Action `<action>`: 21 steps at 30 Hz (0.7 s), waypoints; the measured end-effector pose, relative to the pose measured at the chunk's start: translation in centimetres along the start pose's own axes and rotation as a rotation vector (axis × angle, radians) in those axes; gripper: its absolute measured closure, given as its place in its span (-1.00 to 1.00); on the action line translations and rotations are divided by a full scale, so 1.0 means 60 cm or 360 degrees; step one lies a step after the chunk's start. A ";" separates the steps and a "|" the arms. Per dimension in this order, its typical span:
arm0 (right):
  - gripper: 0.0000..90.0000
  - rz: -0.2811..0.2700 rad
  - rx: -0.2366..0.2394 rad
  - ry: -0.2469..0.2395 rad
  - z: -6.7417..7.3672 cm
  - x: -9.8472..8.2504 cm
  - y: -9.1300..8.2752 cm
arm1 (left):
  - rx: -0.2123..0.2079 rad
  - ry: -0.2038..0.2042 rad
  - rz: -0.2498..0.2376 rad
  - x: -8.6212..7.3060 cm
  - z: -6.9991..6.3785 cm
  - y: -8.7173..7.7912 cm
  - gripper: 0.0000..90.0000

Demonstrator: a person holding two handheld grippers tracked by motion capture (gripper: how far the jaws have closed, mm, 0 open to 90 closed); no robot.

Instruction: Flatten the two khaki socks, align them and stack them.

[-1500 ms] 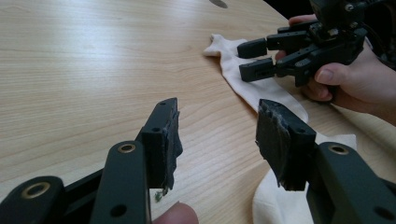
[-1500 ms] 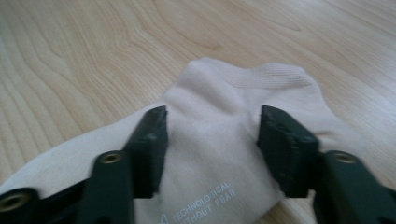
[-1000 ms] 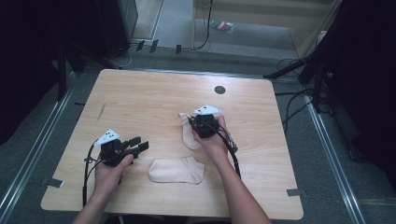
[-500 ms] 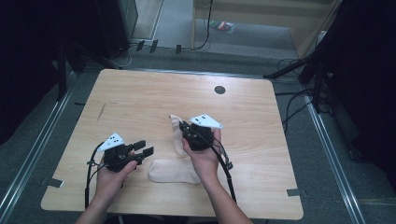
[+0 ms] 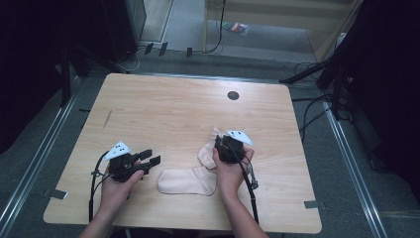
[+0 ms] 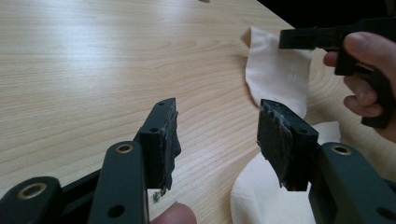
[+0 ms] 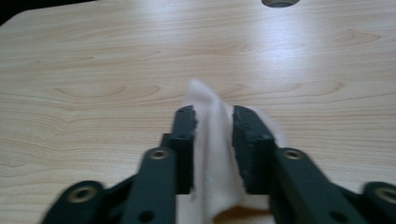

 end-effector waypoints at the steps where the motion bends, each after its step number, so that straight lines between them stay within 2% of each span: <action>1: 0.35 -0.0005 0.0013 0.0000 -0.004 0.001 -0.007 | 0.0000 0.0000 -0.0001 0.000 0.000 0.000 0.08; 3: 0.24 -0.0039 0.0014 -0.0022 -0.018 0.008 -0.026 | 0.0003 -0.0001 -0.0001 0.000 0.000 0.000 0.08; 5: 0.26 -0.0072 -0.0005 -0.0056 -0.036 0.020 -0.038 | 0.0009 -0.0003 0.0004 0.000 0.000 0.001 0.08; 7: 0.32 -0.0087 0.0034 -0.0114 -0.060 0.035 -0.044 | 0.0012 -0.0005 0.0006 0.000 0.000 0.002 0.08; 11: 0.33 0.0093 0.0085 -0.0290 -0.097 0.047 -0.021 | 0.0016 -0.0011 0.0008 0.000 0.000 0.002 0.07; 12: 0.33 0.0093 0.0085 -0.0290 -0.097 0.047 -0.021 | 0.0016 -0.0011 0.0008 0.000 0.000 0.002 0.07; 14: 0.24 0.0202 0.0057 -0.0398 -0.113 0.042 0.001 | 0.0018 -0.0007 0.0008 0.000 0.002 0.002 0.07; 15: 0.19 0.0231 0.0041 -0.0422 -0.119 0.039 0.008 | 0.0017 -0.0006 0.0010 0.000 0.003 0.002 0.07; 16: 0.13 0.0248 0.0026 -0.0424 -0.129 0.035 0.017 | 0.0020 -0.0010 0.0009 -0.001 0.003 0.003 0.08; 18: 0.07 0.0271 0.0059 -0.0395 -0.134 0.031 0.024 | 0.0019 -0.0013 0.0012 -0.001 0.005 0.005 0.08; 21: 0.05 0.0358 0.0086 -0.0411 -0.136 0.019 0.036 | 0.0018 -0.0021 0.0011 -0.001 0.005 0.006 0.08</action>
Point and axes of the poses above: each handheld gripper's, and its own axes: y roughly forward along the jaws, x roughly out of its top, z roughly to its left, the point moved 3 cm from there along y, roughly forward along the jaws, and after that the axes turned 15 degrees about x, right-handed, at the moved point
